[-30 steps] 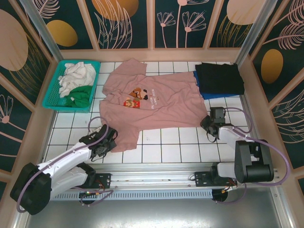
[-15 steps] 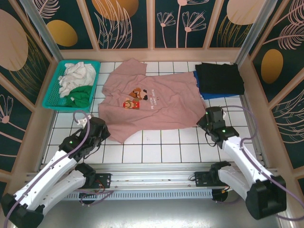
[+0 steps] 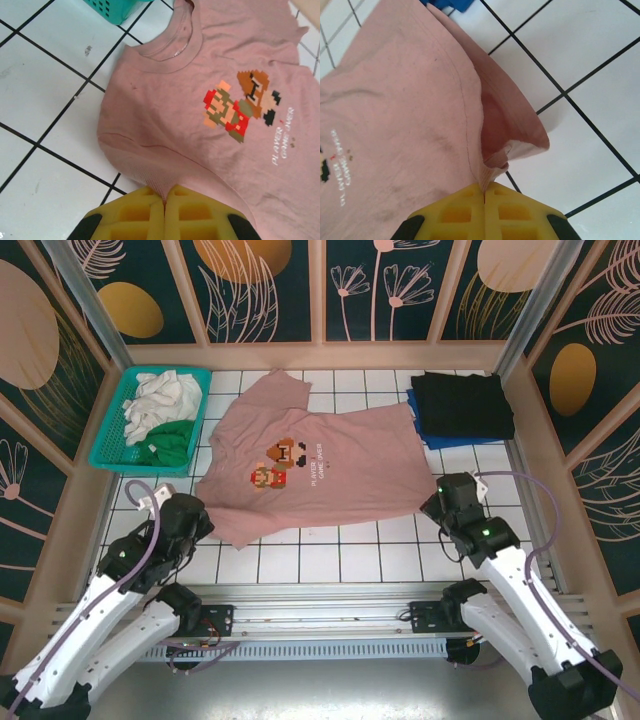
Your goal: Fold and stack the t-shirts
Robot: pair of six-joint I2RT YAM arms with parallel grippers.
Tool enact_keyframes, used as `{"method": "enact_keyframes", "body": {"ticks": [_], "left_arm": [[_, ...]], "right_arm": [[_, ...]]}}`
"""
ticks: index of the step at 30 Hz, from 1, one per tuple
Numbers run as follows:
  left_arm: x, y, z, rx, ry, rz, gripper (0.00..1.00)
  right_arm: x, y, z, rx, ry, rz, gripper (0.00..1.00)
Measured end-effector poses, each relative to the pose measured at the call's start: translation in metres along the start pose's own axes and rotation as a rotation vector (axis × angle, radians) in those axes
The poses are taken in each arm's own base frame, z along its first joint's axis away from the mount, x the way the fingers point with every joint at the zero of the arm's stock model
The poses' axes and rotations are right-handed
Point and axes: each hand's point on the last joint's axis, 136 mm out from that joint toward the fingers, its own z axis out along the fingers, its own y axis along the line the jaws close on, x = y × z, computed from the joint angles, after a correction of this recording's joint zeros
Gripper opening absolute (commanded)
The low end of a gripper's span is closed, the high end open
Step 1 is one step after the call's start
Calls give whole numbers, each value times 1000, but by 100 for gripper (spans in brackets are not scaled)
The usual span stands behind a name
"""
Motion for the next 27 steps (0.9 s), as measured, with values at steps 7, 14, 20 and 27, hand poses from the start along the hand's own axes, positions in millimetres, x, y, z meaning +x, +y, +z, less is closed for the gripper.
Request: {"method": "enact_keyframes", "body": {"ticks": [7,14,20,27], "left_arm": [[-22,-23,20,-137,-43,122,0],[-53,-50,53,-214,-110,183,0],[-56,-43,110,-325,-46,239,0],[-69,-73,159,-341,-21,297,0]], "right_arm": [[0,15,36,89,76,-111,0],[-35,24,65,93,33,-104,0],[-38,20,100,112,93,-130,0],[-49,36,137,96,124,-170,0]]}}
